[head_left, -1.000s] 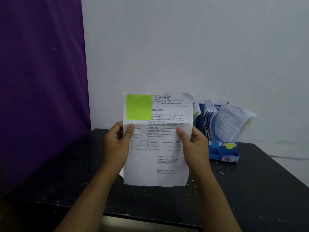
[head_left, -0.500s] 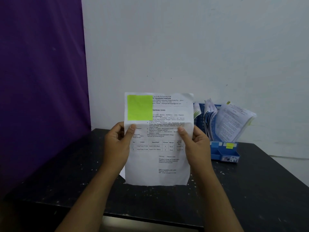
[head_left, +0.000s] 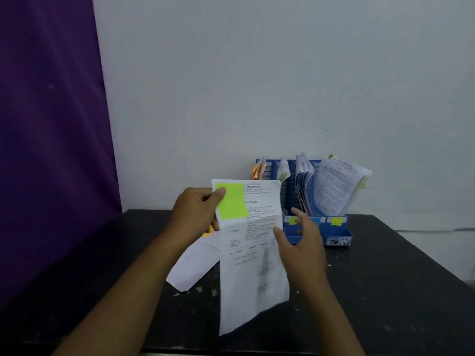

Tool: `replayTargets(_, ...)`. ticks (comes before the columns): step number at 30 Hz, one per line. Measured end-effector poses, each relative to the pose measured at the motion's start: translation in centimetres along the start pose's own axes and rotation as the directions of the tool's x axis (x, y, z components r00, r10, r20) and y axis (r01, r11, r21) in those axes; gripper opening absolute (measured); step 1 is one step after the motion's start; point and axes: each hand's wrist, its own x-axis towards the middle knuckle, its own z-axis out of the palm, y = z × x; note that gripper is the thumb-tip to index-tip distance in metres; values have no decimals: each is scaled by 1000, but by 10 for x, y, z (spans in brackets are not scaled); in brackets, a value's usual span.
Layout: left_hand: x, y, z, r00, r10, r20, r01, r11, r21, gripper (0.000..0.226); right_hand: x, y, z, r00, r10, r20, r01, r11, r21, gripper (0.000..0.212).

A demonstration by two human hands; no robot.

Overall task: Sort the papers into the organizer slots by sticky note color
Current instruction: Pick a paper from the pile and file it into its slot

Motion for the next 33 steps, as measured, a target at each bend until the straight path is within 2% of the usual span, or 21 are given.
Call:
replayTargets(3, 12, 16, 33, 997, -52, 52, 55, 997, -60, 41, -15, -2, 7, 995, -61, 77, 62, 998, -9, 61)
replayTargets(6, 20, 32, 61, 997, -62, 51, 64, 997, -32, 38, -23, 0, 12, 982, -59, 180, 73, 995, -70, 80)
replayTargets(9, 27, 48, 86, 995, -64, 80, 73, 991, -110, 35, -14, 8, 17, 983, -71, 167, 102, 978, -184, 90)
replayTargets(11, 33, 58, 101, 996, -42, 84, 53, 989, -135, 35, -2, 11, 19, 990, -57, 132, 87, 969, -232, 81)
replayTargets(15, 47, 72, 120, 998, 22, 64, -15, 995, -104, 46, 23, 17, 22, 998, -32, 57, 50, 937, -345, 51)
replayTargets(19, 60, 81, 133, 993, 87, 77, -83, 995, -56, 47, 49, 23, 17, 998, 15, 58, 9, 918, -396, 56)
replayTargets(22, 65, 86, 140, 988, 133, 81, -130, 991, -35, 37, 59, 27, 14, 1000, -10, -7, 6, 929, -371, 57)
replayTargets(25, 72, 88, 147, 985, 153, 75, -153, 988, -9, 45, 66, 31, 13, 998, -24, -58, 2, 936, -351, 51)
replayTargets(33, 91, 88, 161, 979, 194, 69, -198, 978, 64, 48, 87, 40, 18, 999, -27, -25, 16, 927, -376, 47)
